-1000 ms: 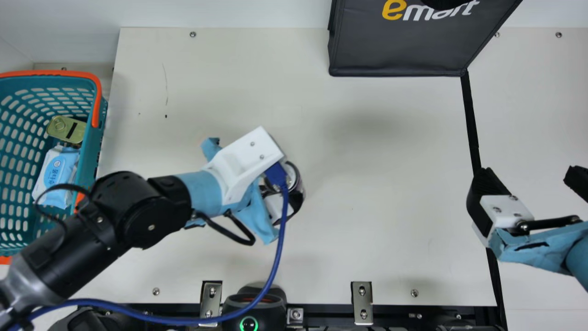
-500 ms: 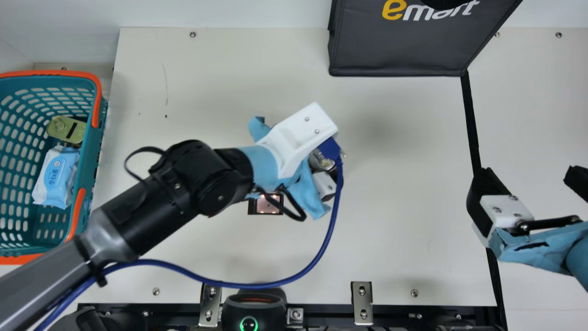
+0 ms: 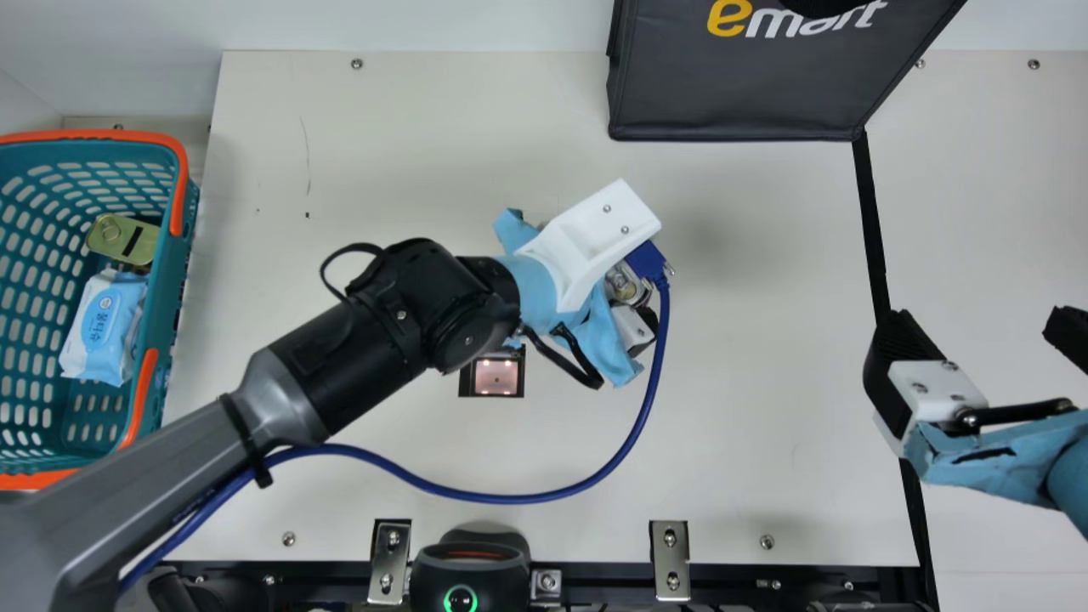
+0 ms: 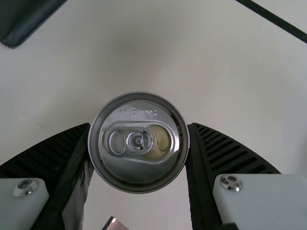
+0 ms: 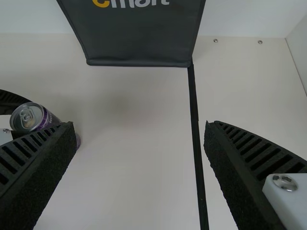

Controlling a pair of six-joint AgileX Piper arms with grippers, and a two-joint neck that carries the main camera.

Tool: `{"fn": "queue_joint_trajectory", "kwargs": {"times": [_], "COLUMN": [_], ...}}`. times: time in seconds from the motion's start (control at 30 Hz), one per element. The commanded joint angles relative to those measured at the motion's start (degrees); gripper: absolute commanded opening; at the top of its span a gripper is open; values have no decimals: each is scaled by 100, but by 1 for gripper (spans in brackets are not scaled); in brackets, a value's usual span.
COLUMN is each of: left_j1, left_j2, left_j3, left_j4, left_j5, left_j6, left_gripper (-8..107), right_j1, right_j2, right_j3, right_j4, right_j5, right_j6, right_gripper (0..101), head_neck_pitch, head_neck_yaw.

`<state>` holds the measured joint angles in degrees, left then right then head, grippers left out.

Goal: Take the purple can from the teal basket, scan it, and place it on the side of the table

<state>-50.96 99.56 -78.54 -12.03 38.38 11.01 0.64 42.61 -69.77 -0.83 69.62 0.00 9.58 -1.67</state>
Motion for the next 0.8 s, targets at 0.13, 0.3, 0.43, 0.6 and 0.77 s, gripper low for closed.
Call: {"fn": "queue_joint_trajectory", "kwargs": {"times": [0.13, 0.3, 0.43, 0.6, 0.77], "left_j1": [22, 46, 77, 154, 301], "left_j2": [50, 74, 75, -24, -279], "left_j3": [-24, -37, -45, -56, 19], "left_j4": [-51, -93, -173, -393, -766], "left_j5": [12, 27, 37, 75, 170], "left_j6": [4, 26, 61, 158, 402], "left_gripper": [42, 59, 72, 89, 90], "right_j1": [0, 0, 0, 0, 0], "right_j2": [0, 0, 0, 0, 0], "right_j3": [0, 0, 0, 0, 0], "right_j4": [0, 0, 0, 0, 0], "right_j5": [0, 0, 0, 0, 0], "right_j6": [0, 0, 0, 0, 0], "right_gripper": [95, 95, 95, 95, 95], "head_neck_pitch": [-166, -166, -166, -166, -166], "head_neck_yaw": [9, 9, 9, 9, 9]}}
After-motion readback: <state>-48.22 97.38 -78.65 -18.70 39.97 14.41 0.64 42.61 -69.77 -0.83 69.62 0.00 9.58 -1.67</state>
